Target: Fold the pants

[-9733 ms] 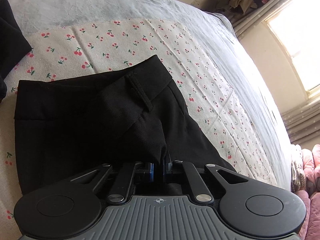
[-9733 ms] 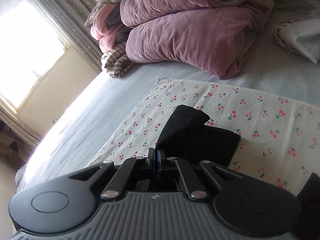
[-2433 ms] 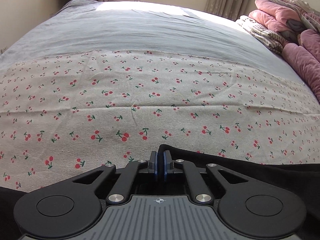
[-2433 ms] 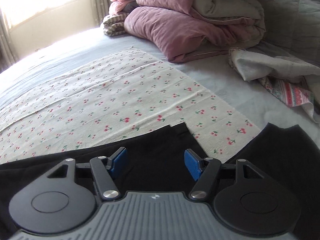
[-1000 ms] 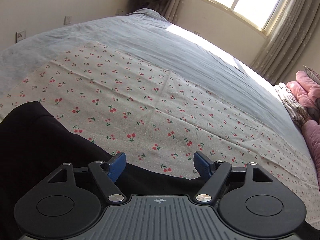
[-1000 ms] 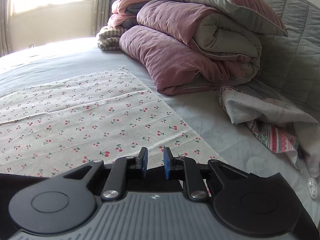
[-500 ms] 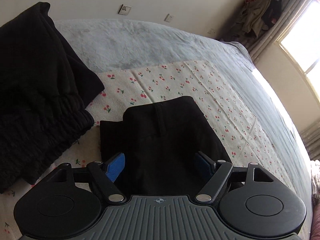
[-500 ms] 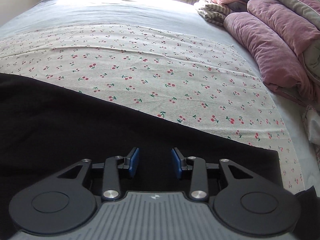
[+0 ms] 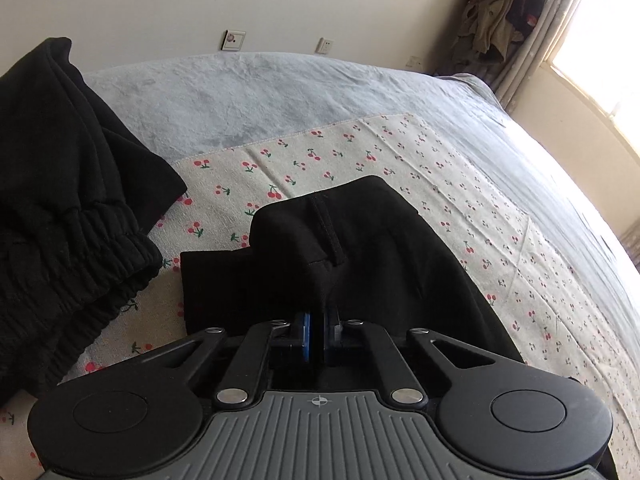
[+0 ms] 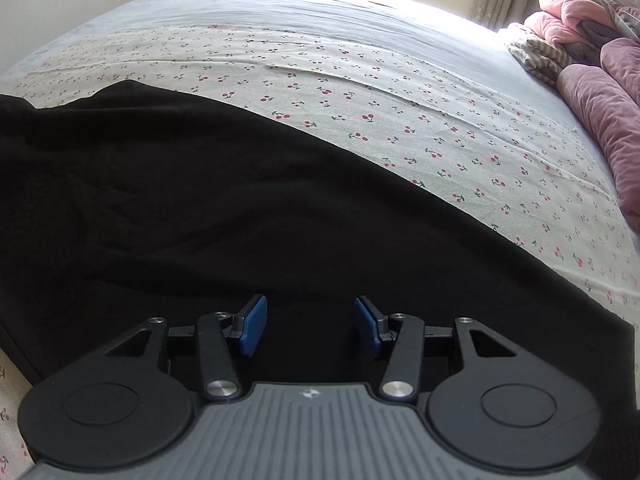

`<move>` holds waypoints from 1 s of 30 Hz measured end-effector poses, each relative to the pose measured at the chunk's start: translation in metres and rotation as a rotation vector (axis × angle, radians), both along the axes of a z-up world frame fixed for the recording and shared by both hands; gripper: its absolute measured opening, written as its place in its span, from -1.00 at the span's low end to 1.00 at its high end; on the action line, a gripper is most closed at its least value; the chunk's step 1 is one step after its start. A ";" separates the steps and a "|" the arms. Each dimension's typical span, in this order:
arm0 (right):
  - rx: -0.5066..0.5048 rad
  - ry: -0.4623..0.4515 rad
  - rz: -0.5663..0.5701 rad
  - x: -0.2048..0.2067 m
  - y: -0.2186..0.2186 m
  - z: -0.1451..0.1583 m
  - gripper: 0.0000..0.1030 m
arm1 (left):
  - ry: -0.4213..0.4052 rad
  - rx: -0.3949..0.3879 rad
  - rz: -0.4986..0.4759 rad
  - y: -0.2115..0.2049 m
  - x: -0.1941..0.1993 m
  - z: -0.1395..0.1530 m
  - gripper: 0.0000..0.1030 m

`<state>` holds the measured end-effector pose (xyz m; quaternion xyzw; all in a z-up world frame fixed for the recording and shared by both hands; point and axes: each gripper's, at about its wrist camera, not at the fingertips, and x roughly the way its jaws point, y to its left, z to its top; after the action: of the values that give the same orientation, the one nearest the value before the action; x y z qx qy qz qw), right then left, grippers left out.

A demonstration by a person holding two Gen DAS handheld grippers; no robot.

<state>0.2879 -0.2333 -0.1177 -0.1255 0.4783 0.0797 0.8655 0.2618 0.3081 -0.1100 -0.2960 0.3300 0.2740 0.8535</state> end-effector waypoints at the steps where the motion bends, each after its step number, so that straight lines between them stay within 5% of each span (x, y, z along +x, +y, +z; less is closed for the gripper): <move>1: -0.006 -0.002 0.005 0.000 0.000 0.000 -0.35 | -0.008 0.011 0.010 0.000 -0.005 0.004 -0.98; 8: -0.028 0.020 -0.020 -0.002 -0.017 0.002 -0.18 | 0.007 -0.029 0.049 0.006 -0.035 0.006 -1.00; 15: -0.054 0.017 -0.018 -0.005 -0.016 0.005 -0.16 | 0.074 -0.056 0.018 0.014 -0.023 -0.016 -0.97; 20: 0.069 -0.074 0.211 -0.045 0.010 0.031 -0.15 | 0.094 -0.070 0.016 0.017 -0.016 -0.022 -0.81; 23: 0.056 -0.065 0.332 -0.066 0.029 0.024 -0.15 | 0.099 -0.078 0.012 0.018 -0.014 -0.024 -0.76; 30: 0.129 -0.159 0.577 -0.109 0.072 0.026 -0.40 | 0.073 -0.153 0.024 0.025 -0.026 -0.020 -0.62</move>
<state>0.1791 -0.1609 -0.0917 -0.2067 0.3478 0.3425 0.8479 0.2359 0.3332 -0.1303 -0.3541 0.3774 0.2690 0.8123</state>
